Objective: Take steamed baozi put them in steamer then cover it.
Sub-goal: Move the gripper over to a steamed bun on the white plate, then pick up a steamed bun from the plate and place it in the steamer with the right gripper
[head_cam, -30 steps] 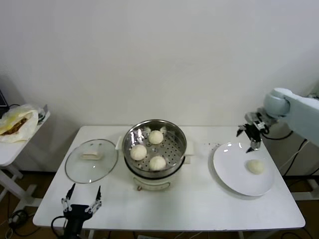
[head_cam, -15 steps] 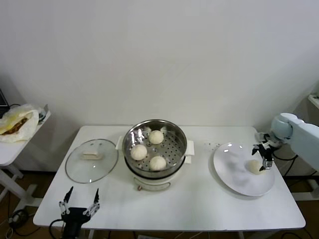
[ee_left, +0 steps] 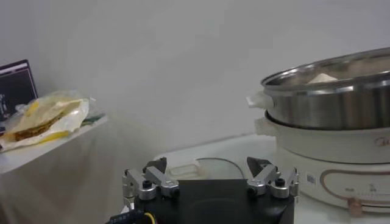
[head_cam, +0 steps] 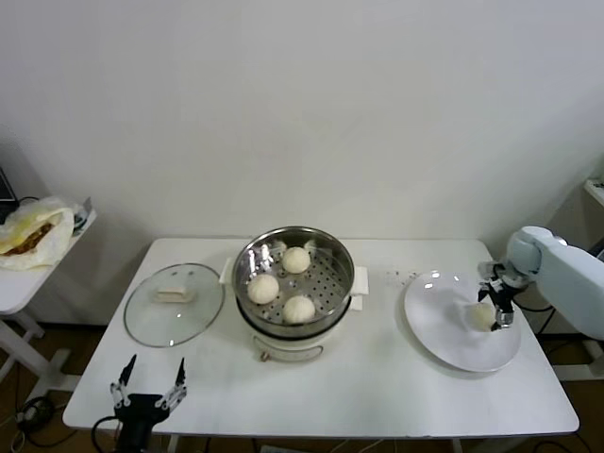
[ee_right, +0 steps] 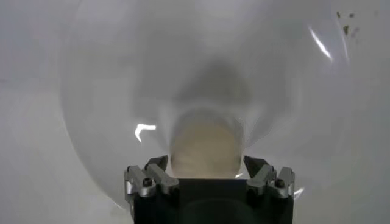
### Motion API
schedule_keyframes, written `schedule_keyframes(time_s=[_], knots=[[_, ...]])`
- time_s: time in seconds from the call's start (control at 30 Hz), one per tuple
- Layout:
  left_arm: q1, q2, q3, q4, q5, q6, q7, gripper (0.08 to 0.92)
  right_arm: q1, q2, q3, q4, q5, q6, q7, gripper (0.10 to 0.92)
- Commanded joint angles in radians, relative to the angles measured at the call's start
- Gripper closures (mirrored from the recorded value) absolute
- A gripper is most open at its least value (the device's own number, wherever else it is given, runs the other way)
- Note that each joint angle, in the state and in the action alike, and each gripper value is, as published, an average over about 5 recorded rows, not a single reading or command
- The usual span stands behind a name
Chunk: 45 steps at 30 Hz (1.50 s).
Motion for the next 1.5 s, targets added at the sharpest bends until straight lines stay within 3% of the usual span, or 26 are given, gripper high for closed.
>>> schedule_keyframes(time_s=[0.03, 0.17, 0.4, 0.6, 0.9, 1.23, 1.5], knots=[[0.001, 0.001, 0.0, 0.002, -0.003, 0.0, 0.001, 0.177, -0.025, 0.036, 0.037, -0.068, -0.045, 0.018, 0.0, 0.203], [0.003, 0.0, 0.002, 0.001, 0.001, -0.002, 0.0, 0.177, -0.019, 0.037, 0.036, -0.071, -0.05, 0.024, -0.004, 0.211], [0.006, -0.001, 0.0, 0.001, 0.003, -0.005, 0.0, 0.177, -0.008, 0.034, 0.038, -0.07, -0.046, 0.026, -0.009, 0.325], [0.009, -0.003, 0.002, -0.006, 0.003, -0.007, 0.001, 0.177, 0.046, 0.019, -0.007, -0.039, 0.009, 0.014, -0.015, 0.345], [-0.003, -0.003, 0.02, -0.009, 0.005, -0.012, 0.002, 0.177, 0.43, 0.059, -0.345, 0.041, 0.361, -0.071, -0.02, 0.355], [0.001, 0.0, 0.087, -0.012, 0.031, -0.026, 0.017, 0.177, 0.782, 0.29, -0.676, 0.063, 0.746, -0.196, -0.009, 0.355], [-0.018, 0.007, 0.106, -0.028, 0.033, -0.029, 0.025, 0.177, 0.877, 0.444, -0.807, 0.2, 0.988, -0.298, 0.048, 0.355]])
